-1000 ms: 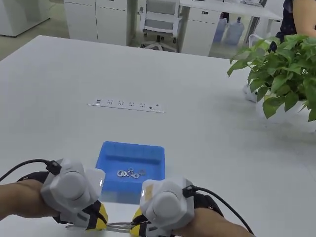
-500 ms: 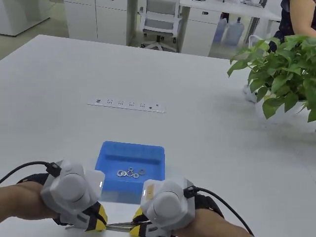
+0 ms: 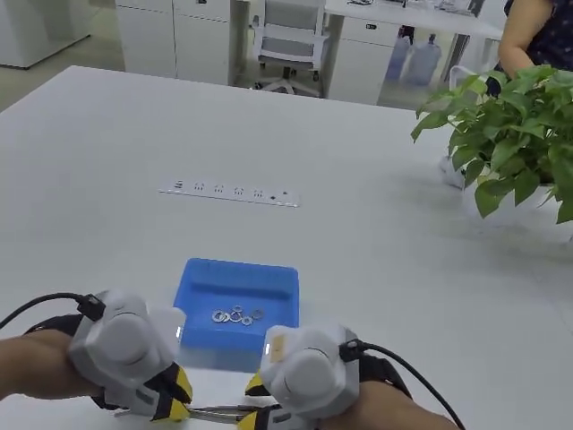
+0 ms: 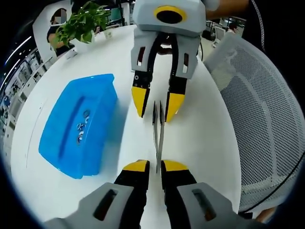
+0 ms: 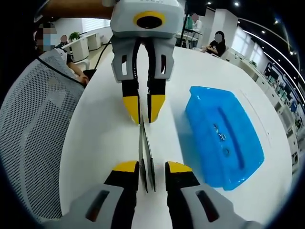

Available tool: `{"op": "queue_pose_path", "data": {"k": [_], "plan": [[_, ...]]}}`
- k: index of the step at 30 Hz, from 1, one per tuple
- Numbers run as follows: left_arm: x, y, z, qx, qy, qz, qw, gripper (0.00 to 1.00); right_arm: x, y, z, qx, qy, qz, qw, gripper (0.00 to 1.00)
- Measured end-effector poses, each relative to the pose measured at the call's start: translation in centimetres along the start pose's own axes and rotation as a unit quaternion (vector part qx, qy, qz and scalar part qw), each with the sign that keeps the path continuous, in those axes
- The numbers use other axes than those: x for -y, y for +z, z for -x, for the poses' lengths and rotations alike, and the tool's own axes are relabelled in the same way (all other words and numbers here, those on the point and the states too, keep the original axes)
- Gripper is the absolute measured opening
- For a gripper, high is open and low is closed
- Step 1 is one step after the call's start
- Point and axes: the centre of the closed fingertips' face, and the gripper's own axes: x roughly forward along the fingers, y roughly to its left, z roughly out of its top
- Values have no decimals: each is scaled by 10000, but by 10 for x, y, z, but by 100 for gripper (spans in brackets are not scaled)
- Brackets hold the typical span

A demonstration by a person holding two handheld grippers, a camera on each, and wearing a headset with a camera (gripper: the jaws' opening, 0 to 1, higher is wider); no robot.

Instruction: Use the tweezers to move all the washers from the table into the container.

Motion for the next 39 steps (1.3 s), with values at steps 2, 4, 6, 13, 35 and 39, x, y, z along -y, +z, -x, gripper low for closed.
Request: {"op": "queue_pose_path", "data": {"k": [2,4,6,13,35,39], "plan": [[1,0,4,62,1,105,9999,18,4,2,4,55,-70,-35,10000,26],[1,0,7,82,35,152,9998,20,8,4,11,154,-173,-150,9996,28],[1,-1,12,132,76,246,9996,23,13,5,19,232,-282,-245,9990,30],[-4,8,35,560,362,610,9959,29,31,0,48,432,-691,-581,9950,35],[-3,35,78,1192,1055,817,9839,68,33,-29,99,988,-1267,-1447,9764,80],[1,31,79,1181,1057,862,9836,72,27,-32,101,1049,-1303,-1495,9745,85]]}}
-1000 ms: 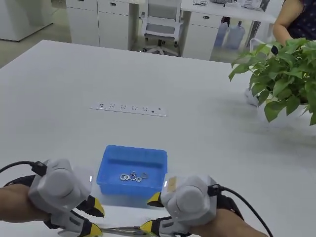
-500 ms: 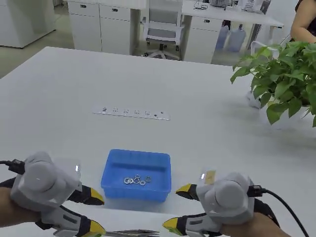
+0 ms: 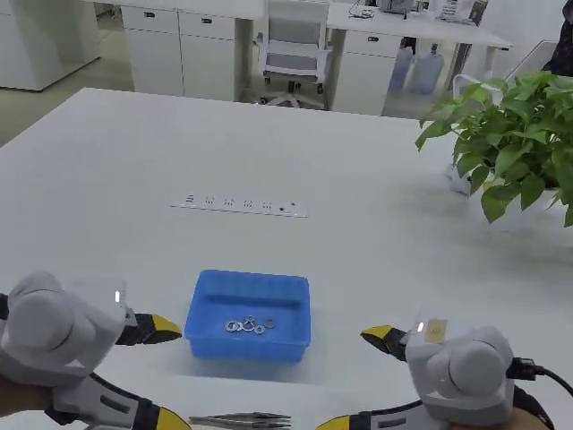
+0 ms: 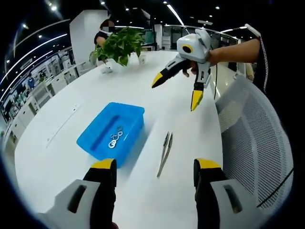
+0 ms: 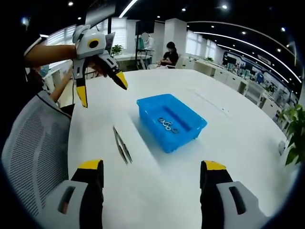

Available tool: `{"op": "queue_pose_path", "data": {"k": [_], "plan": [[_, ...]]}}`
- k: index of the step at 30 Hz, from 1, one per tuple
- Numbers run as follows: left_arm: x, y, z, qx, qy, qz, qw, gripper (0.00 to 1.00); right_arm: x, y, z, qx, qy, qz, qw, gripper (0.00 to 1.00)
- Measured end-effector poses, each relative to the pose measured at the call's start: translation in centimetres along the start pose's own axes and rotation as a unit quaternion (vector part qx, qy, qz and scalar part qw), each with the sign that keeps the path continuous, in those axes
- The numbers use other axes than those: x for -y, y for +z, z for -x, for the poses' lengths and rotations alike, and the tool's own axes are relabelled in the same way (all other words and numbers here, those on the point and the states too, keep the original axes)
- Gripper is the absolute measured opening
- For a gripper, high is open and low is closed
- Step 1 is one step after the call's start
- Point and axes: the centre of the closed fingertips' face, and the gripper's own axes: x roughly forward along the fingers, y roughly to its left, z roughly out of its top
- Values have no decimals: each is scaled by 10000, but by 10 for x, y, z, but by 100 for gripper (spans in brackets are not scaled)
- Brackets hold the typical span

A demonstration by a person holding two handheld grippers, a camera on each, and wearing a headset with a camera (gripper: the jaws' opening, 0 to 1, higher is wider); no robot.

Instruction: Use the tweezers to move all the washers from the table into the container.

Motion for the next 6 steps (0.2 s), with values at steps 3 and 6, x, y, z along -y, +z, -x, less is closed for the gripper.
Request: {"op": "queue_pose_path", "data": {"k": [3,6], "plan": [[0,-4,1,-1,31,61,10000,75,-3,-5,1,-15,6,-34,10000,89],[1,-6,2,-1,82,88,9999,77,-7,-9,2,0,0,-75,10000,93]]}}
